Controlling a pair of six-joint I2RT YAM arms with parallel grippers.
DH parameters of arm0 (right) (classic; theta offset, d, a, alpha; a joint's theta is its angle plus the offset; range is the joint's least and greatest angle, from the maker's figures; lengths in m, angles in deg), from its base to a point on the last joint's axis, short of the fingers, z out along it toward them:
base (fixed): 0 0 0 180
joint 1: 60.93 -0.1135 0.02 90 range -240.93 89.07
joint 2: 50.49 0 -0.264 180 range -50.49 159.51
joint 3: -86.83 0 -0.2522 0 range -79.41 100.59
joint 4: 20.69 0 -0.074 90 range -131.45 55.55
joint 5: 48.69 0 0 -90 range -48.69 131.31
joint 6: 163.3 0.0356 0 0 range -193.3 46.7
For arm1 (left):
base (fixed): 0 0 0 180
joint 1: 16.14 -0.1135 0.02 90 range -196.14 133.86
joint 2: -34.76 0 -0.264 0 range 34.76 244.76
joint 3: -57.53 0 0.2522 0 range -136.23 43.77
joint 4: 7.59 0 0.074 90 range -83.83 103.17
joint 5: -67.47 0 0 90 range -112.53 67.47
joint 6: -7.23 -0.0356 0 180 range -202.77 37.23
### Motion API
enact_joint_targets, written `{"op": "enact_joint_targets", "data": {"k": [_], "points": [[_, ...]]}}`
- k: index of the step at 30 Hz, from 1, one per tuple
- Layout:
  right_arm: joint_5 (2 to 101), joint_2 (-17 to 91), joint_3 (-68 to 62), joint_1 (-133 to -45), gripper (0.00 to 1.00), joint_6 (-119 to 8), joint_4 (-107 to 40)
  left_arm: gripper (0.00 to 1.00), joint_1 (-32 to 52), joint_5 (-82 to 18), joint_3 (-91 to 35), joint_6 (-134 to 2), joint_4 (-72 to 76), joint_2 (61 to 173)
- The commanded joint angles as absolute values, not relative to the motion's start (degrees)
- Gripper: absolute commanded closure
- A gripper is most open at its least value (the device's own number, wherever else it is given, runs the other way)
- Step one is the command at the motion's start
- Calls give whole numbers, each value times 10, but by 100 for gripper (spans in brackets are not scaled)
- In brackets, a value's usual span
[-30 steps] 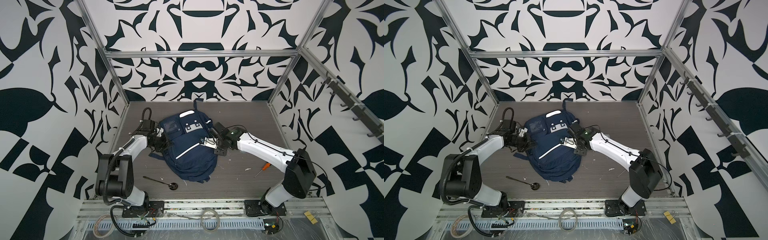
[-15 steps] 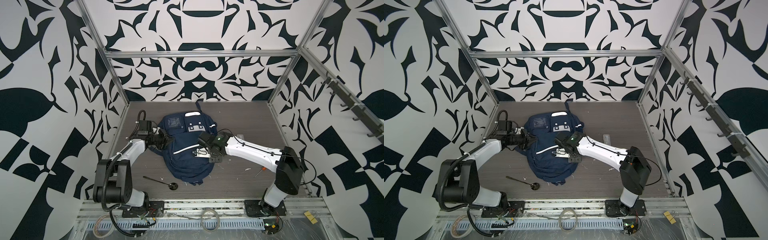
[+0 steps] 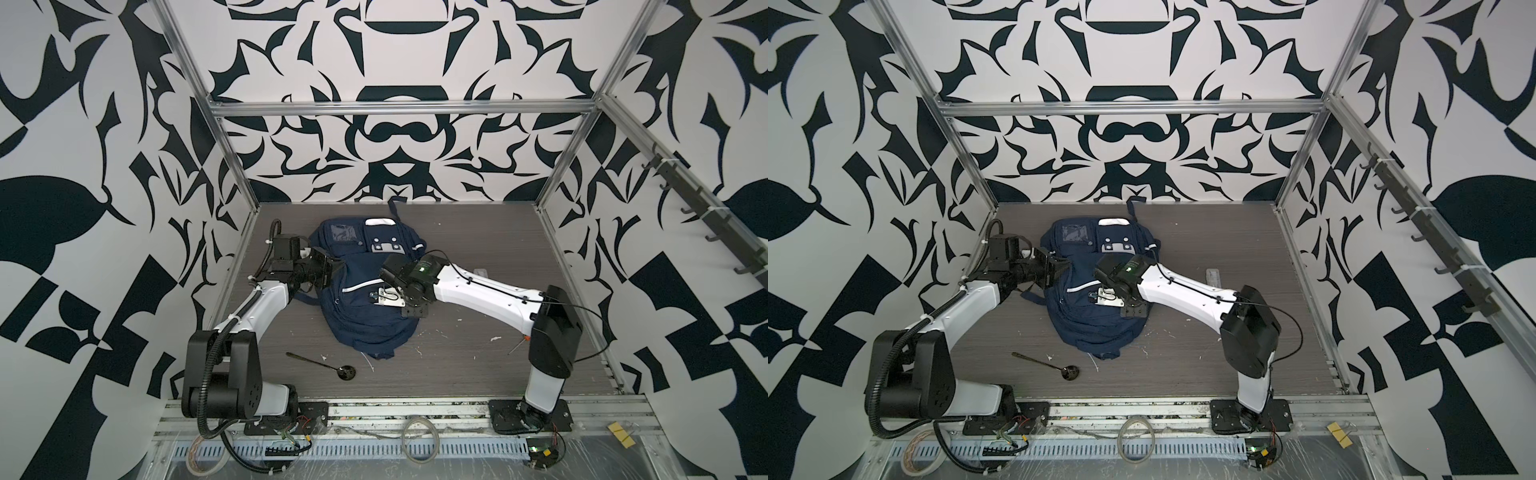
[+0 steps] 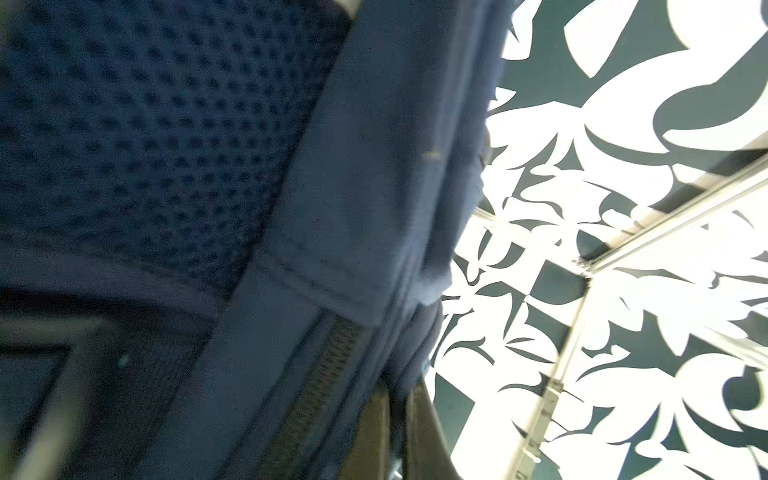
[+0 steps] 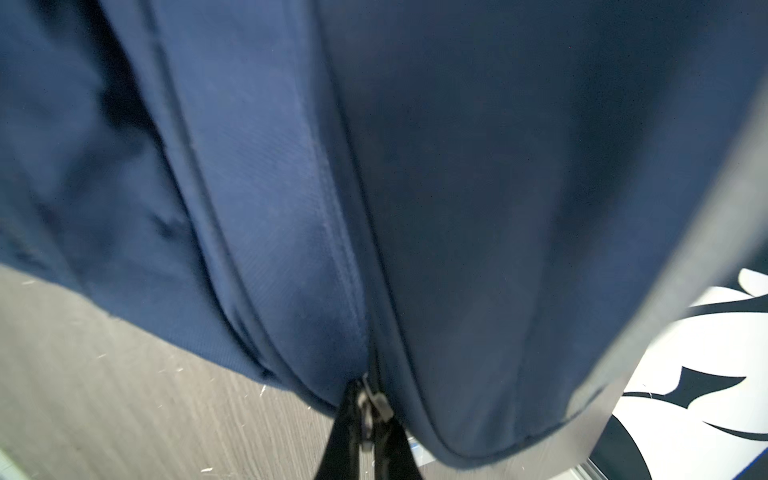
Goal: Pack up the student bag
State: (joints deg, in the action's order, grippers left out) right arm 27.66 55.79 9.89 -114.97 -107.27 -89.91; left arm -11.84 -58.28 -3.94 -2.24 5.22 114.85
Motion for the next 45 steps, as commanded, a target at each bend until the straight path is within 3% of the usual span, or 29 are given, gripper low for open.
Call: {"op": "enact_joint_targets", "data": {"k": [1,9,13,18,23,29,32,37,45], "points": [[297,574,152,-1117,100,-1032,-852,100,-115,-568,-23,98,-153,1131],[317,701,387,-1026,100,-951,-886,100,-108,-538,13,87,-137,1144],[241,744,436,-1027,100,-949,-930,100,-108,-531,32,97,-156,1155],[243,699,331,-1056,100,-980,-892,100,-108,-527,48,100,-166,1167],[423,587,172,-1091,100,-1043,-802,100,-95,-509,77,124,-214,1183],[485,562,149,-1103,100,-1051,-791,100,-76,-494,81,132,-226,1189],[487,579,163,-1101,100,-1019,-782,100,-71,-491,79,132,-227,1188],[475,598,197,-1022,100,-882,-737,100,-70,-487,90,138,-228,1175],[379,643,276,-1001,100,-854,-773,100,-56,-486,106,142,-227,1163]]}}
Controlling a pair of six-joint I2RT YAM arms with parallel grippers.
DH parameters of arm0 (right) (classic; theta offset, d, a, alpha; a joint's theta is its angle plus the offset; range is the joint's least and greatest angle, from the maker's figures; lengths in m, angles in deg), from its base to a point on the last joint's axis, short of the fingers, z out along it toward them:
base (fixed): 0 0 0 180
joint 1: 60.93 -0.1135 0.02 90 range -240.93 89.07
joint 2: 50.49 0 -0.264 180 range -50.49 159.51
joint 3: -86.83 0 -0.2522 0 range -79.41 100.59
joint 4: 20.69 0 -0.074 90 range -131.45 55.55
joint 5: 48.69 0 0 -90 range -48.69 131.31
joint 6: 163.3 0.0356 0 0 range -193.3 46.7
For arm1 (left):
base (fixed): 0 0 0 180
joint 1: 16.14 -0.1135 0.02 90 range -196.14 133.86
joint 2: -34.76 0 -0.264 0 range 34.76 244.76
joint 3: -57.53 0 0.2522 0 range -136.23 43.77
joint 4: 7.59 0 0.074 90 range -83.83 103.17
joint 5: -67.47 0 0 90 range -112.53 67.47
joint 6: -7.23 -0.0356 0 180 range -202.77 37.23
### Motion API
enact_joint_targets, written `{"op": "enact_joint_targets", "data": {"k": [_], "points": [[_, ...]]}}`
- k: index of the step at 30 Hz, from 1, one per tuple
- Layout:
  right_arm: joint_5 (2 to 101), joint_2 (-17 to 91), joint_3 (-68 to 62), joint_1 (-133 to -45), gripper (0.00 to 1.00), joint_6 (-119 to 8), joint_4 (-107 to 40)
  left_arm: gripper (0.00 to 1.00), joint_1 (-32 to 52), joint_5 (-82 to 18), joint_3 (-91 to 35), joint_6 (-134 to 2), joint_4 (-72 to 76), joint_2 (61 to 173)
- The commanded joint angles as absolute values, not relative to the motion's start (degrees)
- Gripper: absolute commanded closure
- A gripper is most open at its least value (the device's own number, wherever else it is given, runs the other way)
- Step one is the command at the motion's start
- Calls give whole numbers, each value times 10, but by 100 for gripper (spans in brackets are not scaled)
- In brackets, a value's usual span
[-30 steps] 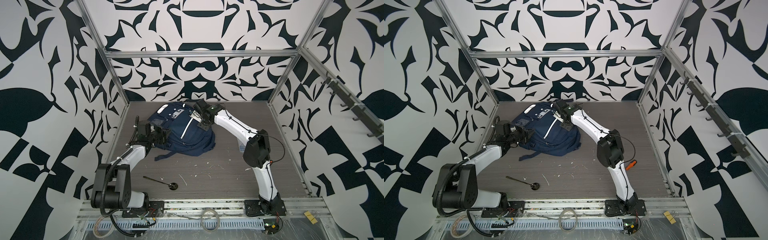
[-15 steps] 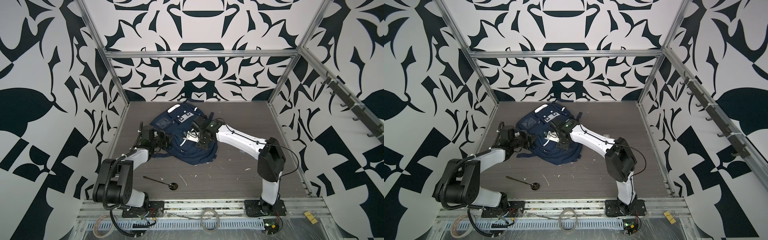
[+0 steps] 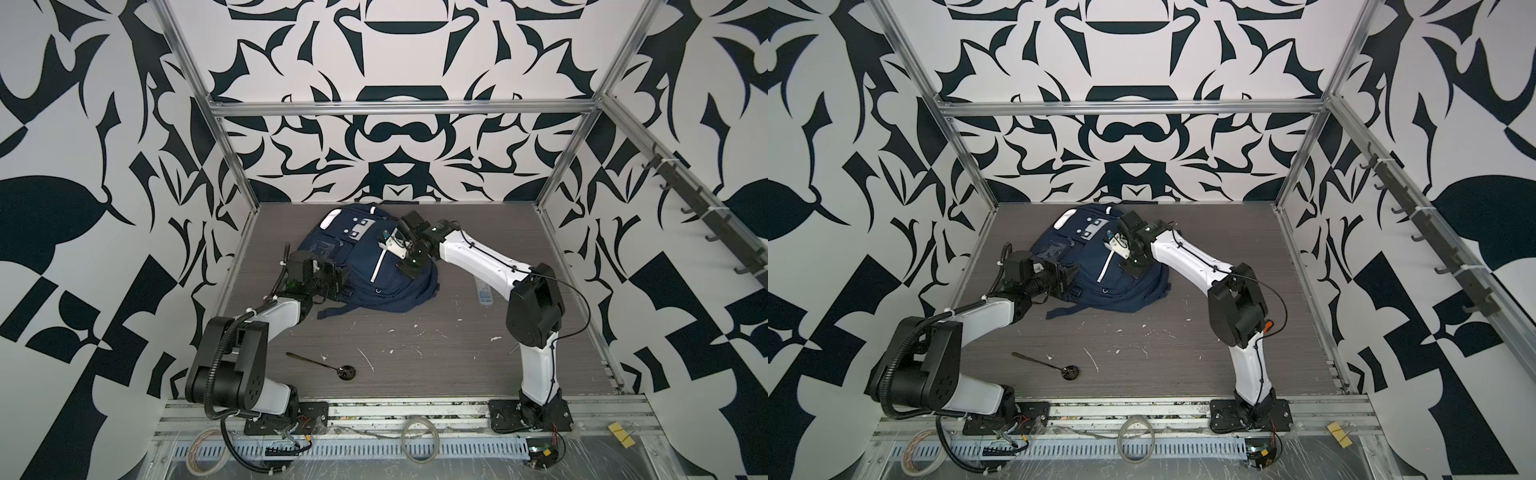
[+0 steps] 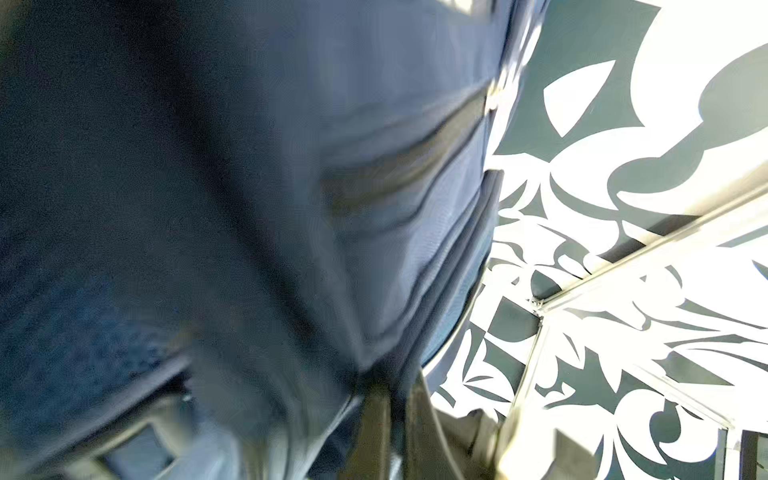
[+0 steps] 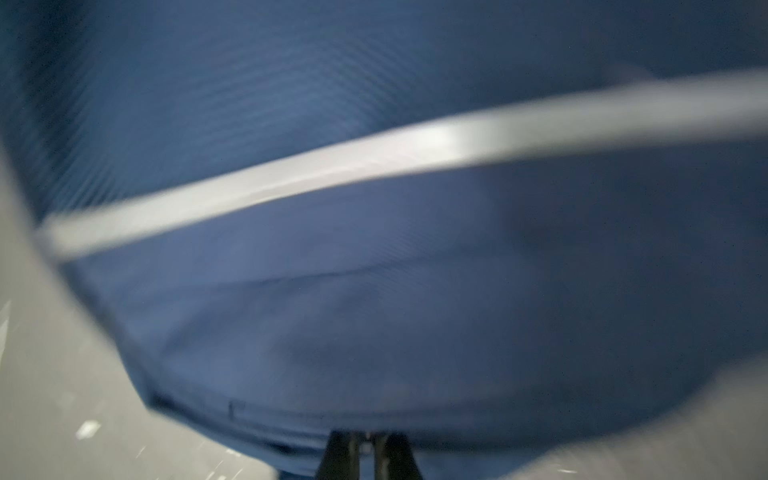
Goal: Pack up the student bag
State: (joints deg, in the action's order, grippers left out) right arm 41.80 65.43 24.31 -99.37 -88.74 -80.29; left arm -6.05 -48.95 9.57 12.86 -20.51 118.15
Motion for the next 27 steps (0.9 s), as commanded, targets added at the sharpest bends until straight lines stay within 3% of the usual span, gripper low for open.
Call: {"op": "enact_joint_targets", "data": {"k": [1,6,12,20,27], "points": [[368,642,272,-1001,100,-844,-774,100,-53,-485,106,142,-227,1162],[375,597,191,-1018,100,-818,-754,100,-47,-483,108,143,-224,1164],[456,520,59,-1119,100,-956,-673,100,-35,-477,103,146,-226,1176],[547,549,116,-1108,100,-914,-664,100,-27,-470,107,155,-234,1177],[465,646,246,-1108,100,-713,-691,100,-18,-463,110,163,-243,1176]]}}
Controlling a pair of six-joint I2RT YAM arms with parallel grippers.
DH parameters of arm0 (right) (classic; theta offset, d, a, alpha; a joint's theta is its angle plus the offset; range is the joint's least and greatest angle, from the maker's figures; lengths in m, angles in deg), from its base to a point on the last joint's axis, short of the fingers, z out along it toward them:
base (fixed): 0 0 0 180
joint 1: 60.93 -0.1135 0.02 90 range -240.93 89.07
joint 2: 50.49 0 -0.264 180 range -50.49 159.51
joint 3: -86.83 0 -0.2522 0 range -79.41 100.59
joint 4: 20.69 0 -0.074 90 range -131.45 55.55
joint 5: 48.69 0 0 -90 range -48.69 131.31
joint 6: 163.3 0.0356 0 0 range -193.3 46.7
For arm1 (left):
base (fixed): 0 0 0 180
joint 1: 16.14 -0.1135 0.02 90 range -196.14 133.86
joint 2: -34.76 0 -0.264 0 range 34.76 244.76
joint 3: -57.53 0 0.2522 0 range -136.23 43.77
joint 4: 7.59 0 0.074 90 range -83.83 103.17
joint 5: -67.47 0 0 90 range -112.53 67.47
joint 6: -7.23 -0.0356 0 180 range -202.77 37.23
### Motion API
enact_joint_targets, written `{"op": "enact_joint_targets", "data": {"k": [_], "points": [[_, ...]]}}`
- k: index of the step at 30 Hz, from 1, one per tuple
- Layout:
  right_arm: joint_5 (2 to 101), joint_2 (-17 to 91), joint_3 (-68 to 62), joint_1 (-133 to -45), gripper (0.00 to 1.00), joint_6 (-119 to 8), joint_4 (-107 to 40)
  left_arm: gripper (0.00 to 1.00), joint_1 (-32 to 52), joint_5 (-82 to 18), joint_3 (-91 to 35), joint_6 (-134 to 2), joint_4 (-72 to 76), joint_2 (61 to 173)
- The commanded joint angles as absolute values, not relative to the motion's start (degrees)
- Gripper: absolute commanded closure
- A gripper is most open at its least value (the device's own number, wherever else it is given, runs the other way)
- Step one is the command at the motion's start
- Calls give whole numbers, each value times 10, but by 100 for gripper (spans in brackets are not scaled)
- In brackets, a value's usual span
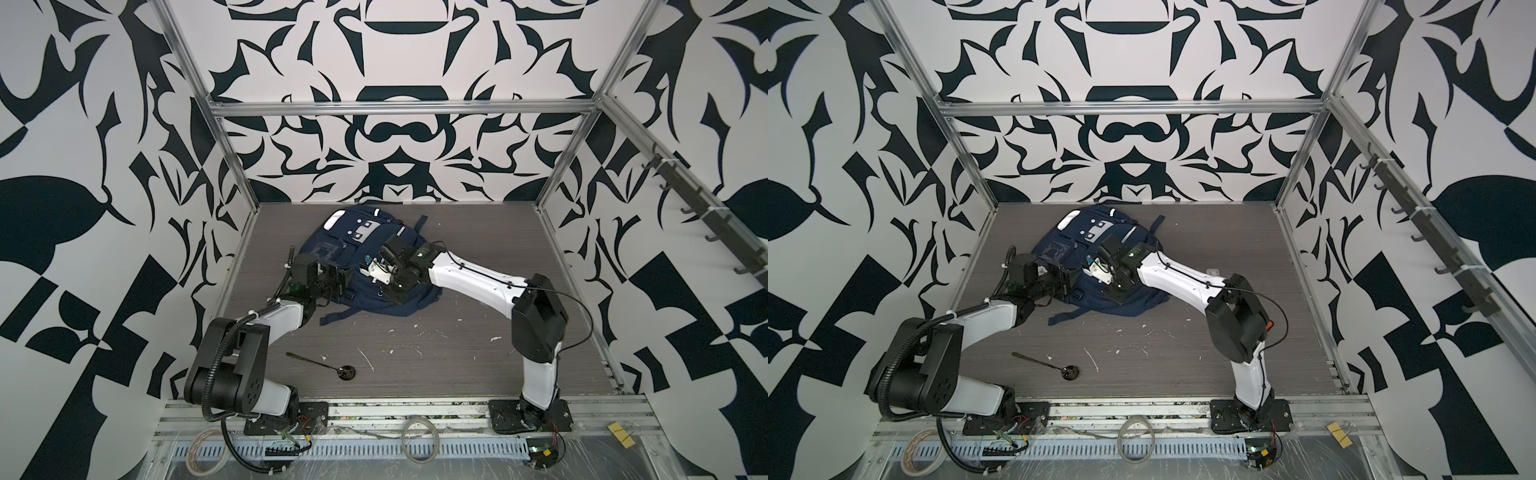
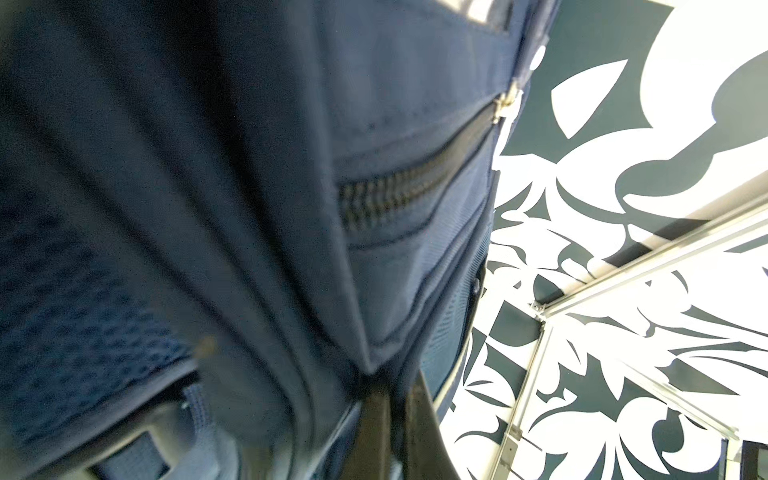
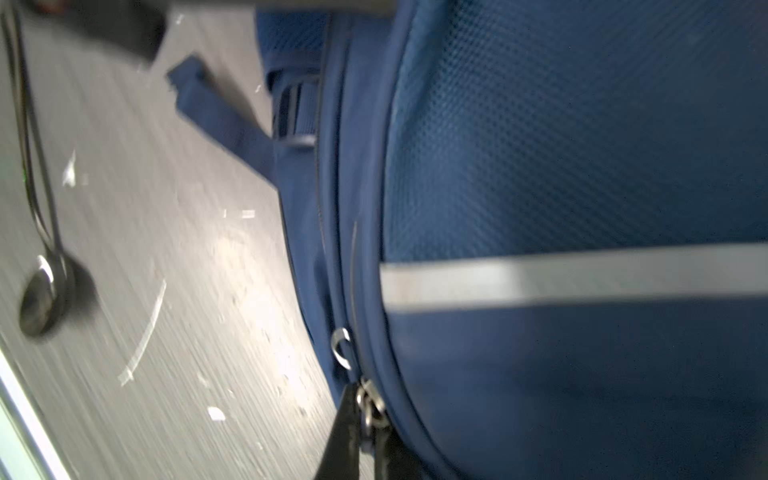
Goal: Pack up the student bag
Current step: 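Release the zipper and move right gripper to the clear pencil box while left holds bag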
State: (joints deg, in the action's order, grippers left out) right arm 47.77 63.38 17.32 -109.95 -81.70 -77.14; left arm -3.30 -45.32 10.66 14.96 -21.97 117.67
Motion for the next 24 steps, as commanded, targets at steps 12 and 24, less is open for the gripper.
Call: {"op": "enact_joint_targets", "data": {"k": [12,24], "points": [[467,643,253,-1117,88,-588,-641,100,-18,-474,105,155,-229,1174],[450,453,75,-1074,18,-578,-669,100,-67,-474,105,-3,-91,1154]]}}
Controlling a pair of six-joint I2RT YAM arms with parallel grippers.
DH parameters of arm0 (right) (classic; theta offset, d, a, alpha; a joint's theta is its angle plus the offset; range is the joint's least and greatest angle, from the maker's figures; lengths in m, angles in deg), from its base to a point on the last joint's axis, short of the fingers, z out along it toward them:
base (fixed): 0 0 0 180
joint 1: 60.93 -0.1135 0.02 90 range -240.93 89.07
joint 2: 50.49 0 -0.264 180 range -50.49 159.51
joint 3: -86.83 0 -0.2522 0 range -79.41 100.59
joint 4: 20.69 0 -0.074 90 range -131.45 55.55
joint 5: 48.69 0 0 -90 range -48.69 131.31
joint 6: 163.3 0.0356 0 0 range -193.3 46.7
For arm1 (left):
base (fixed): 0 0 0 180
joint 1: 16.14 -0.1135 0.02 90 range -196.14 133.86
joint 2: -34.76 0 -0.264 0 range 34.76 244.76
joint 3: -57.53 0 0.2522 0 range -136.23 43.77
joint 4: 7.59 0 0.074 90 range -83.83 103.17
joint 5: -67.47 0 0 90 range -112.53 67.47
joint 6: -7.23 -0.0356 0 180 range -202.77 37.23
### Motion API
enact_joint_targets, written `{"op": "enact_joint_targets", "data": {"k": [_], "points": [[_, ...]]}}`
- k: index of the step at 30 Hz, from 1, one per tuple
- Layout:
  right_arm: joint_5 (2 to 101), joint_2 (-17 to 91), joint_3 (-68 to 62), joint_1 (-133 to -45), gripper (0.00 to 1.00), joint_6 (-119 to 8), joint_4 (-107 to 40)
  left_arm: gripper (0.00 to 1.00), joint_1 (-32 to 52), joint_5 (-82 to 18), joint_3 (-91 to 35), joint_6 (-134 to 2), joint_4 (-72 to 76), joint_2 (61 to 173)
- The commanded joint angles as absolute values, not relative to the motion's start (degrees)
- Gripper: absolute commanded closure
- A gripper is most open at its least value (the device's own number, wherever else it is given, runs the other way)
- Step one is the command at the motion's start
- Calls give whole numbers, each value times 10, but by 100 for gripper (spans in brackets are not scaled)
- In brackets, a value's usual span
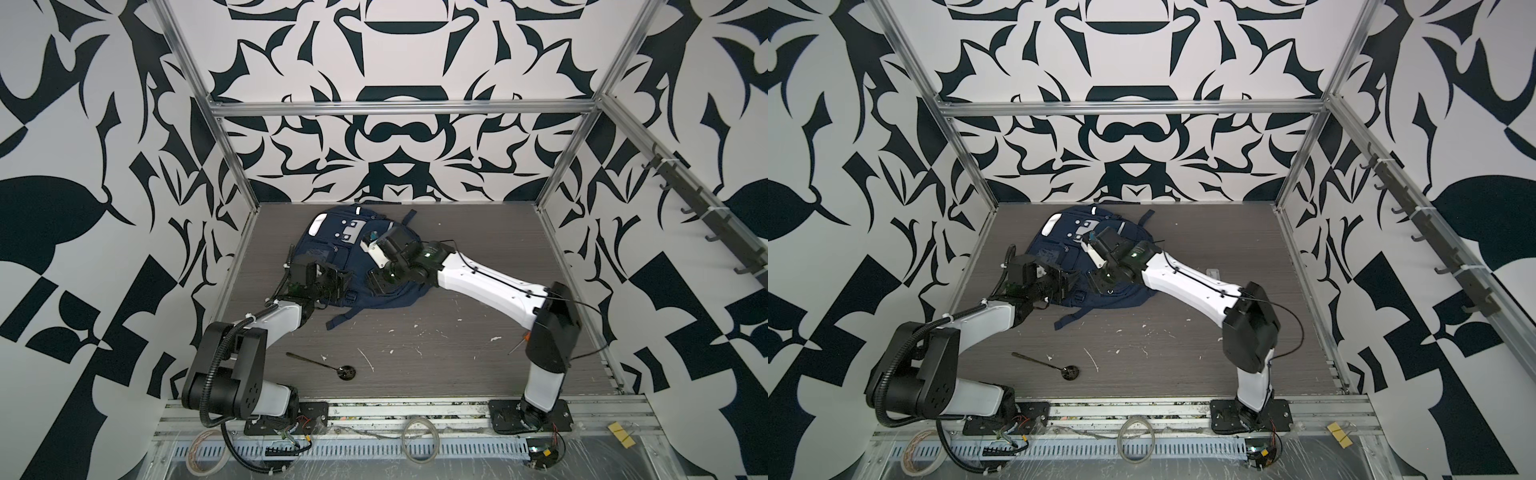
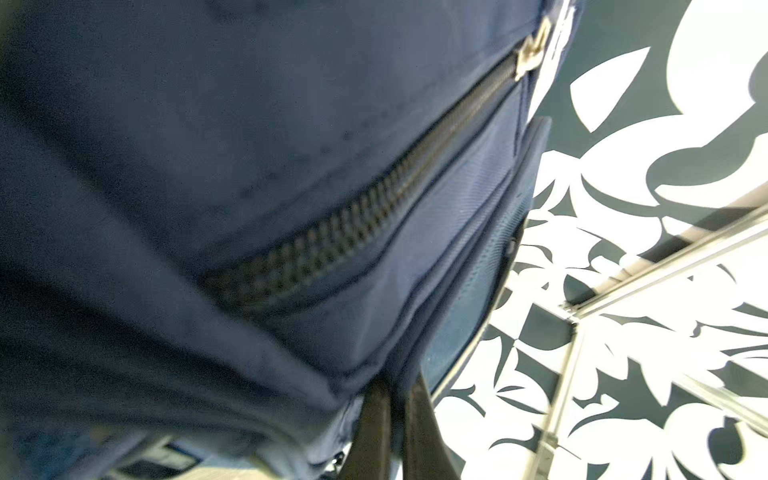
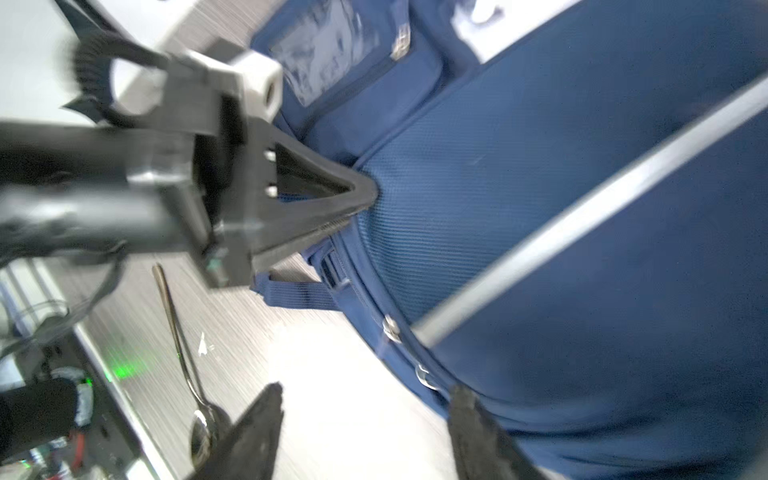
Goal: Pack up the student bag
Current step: 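Release the zipper and move right gripper to the clear pencil box while left holds bag, then grasp the clear pencil box with the right gripper while left holds the bag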
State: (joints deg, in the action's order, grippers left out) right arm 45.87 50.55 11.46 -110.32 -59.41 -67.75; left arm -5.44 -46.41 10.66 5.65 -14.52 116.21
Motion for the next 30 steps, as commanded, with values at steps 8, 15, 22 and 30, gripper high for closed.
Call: {"op": "enact_joint_targets", "data": {"k": [8,15,22,30], "points": [[415,392,61,-803,10,-570,-835,56,-69,-499,29,-163,40,1162],[393,446,62,-669,2,-632,-890,17,-65,-489,-4,-292,181,1114],[400,532,58,-660,2,-637,-887,8,-14,-400,-94,-457,420,1085],[413,604,63,-660,1,-643,-867,6,40,-425,-102,-501,410,1024]]}}
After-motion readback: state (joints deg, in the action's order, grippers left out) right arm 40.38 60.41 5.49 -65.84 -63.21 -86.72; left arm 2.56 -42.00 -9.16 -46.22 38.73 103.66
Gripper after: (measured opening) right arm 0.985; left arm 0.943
